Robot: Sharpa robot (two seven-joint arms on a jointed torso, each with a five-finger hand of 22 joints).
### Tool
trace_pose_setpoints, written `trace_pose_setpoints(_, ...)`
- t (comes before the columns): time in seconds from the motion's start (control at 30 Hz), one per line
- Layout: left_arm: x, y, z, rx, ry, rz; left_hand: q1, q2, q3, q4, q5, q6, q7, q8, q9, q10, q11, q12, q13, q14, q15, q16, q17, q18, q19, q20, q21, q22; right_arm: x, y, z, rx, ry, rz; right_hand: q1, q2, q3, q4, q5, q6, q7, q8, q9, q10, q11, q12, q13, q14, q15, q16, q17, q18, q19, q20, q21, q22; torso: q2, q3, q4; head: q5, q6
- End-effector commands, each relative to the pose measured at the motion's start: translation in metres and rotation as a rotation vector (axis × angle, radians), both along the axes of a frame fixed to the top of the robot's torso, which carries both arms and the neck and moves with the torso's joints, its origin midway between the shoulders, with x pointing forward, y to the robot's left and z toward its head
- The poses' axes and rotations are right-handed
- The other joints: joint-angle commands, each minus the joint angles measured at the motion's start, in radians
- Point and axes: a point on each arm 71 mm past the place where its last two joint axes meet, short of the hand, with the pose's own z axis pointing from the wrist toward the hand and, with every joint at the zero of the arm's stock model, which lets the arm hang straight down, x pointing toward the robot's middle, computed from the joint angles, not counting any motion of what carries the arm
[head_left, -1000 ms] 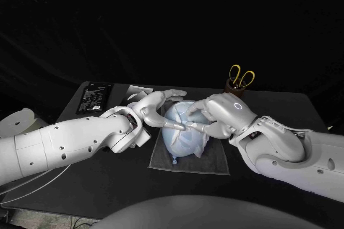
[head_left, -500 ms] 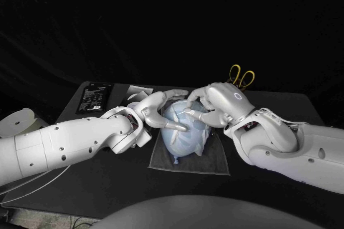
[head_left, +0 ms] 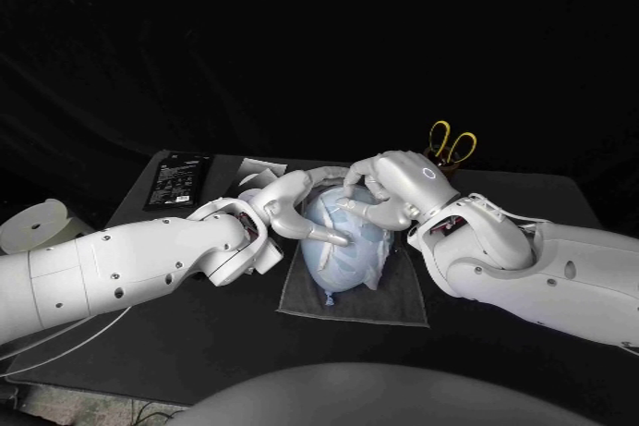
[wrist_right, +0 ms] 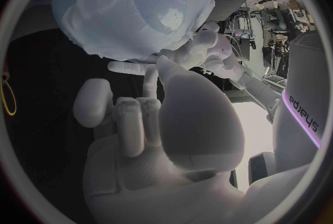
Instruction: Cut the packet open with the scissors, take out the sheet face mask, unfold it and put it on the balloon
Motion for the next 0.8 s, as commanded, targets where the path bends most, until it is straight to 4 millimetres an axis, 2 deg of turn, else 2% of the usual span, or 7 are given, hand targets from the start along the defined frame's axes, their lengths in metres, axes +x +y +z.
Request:
trace_pose_setpoints(0.03,-0.001,0.002,0.004,-0.019,-0.012,-0.002,-0.010,-0.002,-0.005,0.000,0.005,-0.009,0.133,-0.002,0.000,-0.005,-0.001,-0.002,0.000,-0.003,0.000,-0.003,-0.001,-0.008,-0.007,0.000,-0.005,-0.001,0.002,-0.002,-0.004,-0.042,0.037,-0.006,0.004,-0.005,-0.006,0.001,-0.004,-0.008,-0.002,0.005,0.001,0.103,-0.008,0.003,0.263,0.106,-0.007,0.005,0.263,0.002,-0.001,-0.002,-0.004,0.001,-0.002,0.0006,-0.0018,0.001,0.000)
trace_pose_setpoints(0.23,-0.002,0.012,0.008,-0.038,0.016,0.014,-0.008,-0.002,-0.005,0.000,0.005,-0.003,0.138,0.002,0.003,0.001,-0.001,0.001,0.002,-0.001,0.001,-0.002,0.000,-0.008,-0.007,0.000,-0.004,-0.001,0.005,-0.005,-0.005,-0.050,0.040,-0.017,0.005,-0.005,-0.006,0.000,-0.005,-0.009,-0.002,0.006,0.002,0.103,-0.008,0.003,0.263,0.106,-0.007,0.005,0.263,0.002,-0.001,-0.003,-0.005,0.000,-0.002,0.0028,-0.0003,0.000,0.000)
trace_pose_setpoints(0.47,-0.006,0.022,0.013,-0.062,0.070,0.011,-0.004,-0.001,-0.005,0.000,0.006,0.003,0.143,0.007,0.006,0.011,0.001,0.007,0.004,0.007,0.003,0.002,0.004,-0.007,-0.009,0.000,-0.004,-0.002,0.006,-0.006,-0.006,-0.055,0.043,-0.017,0.007,-0.004,-0.005,0.000,-0.005,-0.010,-0.002,0.009,0.005,0.103,-0.009,0.003,0.263,0.106,-0.007,0.005,0.263,0.002,-0.001,-0.003,-0.005,0.000,-0.001,0.0013,-0.0014,-0.001,0.000)
trace_pose_setpoints(0.73,-0.008,0.035,0.021,-0.088,0.108,0.029,0.006,0.001,-0.003,0.000,0.007,0.032,0.145,0.027,0.020,0.054,0.003,0.030,0.012,0.043,0.010,0.019,0.018,-0.007,-0.009,0.001,-0.003,-0.002,0.007,-0.006,-0.007,-0.057,0.047,-0.018,0.007,-0.003,-0.005,0.000,-0.005,-0.011,-0.002,0.010,0.006,0.103,-0.009,0.003,0.263,0.106,-0.007,0.005,0.263,0.002,-0.001,-0.003,-0.006,0.000,-0.001,0.0018,-0.0008,-0.002,0.000)
trace_pose_setpoints(0.77,-0.007,0.039,0.023,-0.089,0.106,0.037,0.013,0.003,0.010,0.000,0.008,0.050,0.144,0.040,0.029,0.083,0.003,0.044,0.016,0.073,0.013,0.034,0.031,-0.007,-0.001,0.002,0.000,0.000,0.007,-0.006,-0.007,-0.058,0.047,-0.018,0.007,-0.003,-0.005,0.000,-0.005,-0.011,-0.002,0.010,0.006,0.103,-0.009,0.003,0.263,0.106,-0.007,0.005,0.263,0.002,-0.001,-0.003,-0.006,0.000,-0.001,0.0020,-0.0009,-0.002,0.000)
trace_pose_setpoints(0.8,-0.006,0.043,0.025,-0.088,0.102,0.048,0.021,0.006,0.047,-0.001,0.008,0.063,0.143,0.049,0.034,0.119,0.005,0.061,0.022,0.134,0.018,0.064,0.055,-0.005,0.019,0.002,0.004,0.005,0.007,-0.006,-0.008,-0.058,0.047,-0.019,0.007,-0.003,-0.005,0.000,-0.005,-0.011,-0.002,0.010,0.006,0.103,-0.009,0.003,0.263,0.106,-0.007,0.005,0.263,0.002,-0.001,-0.003,-0.006,0.000,-0.001,0.0020,-0.0010,-0.003,0.000)
